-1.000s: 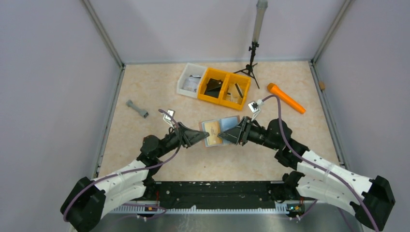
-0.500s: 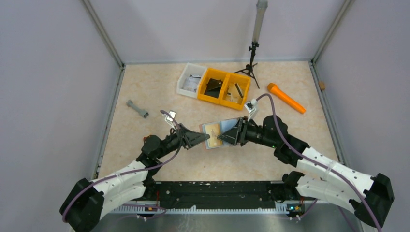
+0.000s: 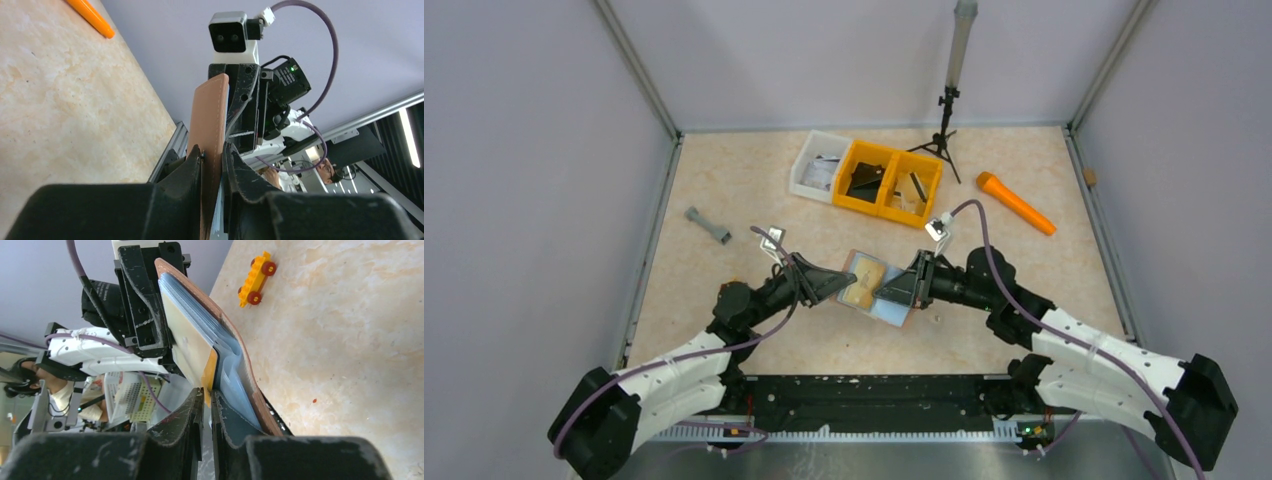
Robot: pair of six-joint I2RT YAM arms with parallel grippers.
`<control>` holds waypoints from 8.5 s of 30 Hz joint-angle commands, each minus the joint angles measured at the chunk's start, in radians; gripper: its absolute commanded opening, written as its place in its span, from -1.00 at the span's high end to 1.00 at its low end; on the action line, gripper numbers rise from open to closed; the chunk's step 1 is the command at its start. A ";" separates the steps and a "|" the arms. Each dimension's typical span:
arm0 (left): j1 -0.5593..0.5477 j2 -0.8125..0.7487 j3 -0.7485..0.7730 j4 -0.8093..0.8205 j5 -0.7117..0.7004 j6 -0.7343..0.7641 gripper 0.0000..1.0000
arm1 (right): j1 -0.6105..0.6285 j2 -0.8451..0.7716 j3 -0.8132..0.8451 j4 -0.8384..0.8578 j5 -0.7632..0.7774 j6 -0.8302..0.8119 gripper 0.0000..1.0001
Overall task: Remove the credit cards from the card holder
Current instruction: Remove the credit card from the card holder.
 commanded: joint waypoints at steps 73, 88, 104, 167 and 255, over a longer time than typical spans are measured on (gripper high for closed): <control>-0.143 0.522 0.204 -0.449 -0.470 0.252 1.00 | -0.143 0.601 -0.043 0.115 0.170 -0.268 0.34; 0.044 0.704 0.203 -0.184 0.136 0.220 0.24 | -0.159 0.557 0.028 -0.028 0.190 -0.361 0.37; 0.057 0.713 0.197 -0.205 0.223 0.241 0.38 | -0.159 0.537 0.001 -0.009 0.185 -0.350 0.36; 0.010 0.773 0.126 0.617 0.217 -0.155 1.00 | -0.303 0.210 -0.343 0.740 -0.255 0.348 0.14; 0.108 0.447 0.359 -0.192 -0.005 0.122 1.00 | -0.582 0.370 0.013 0.346 -0.380 -0.025 1.00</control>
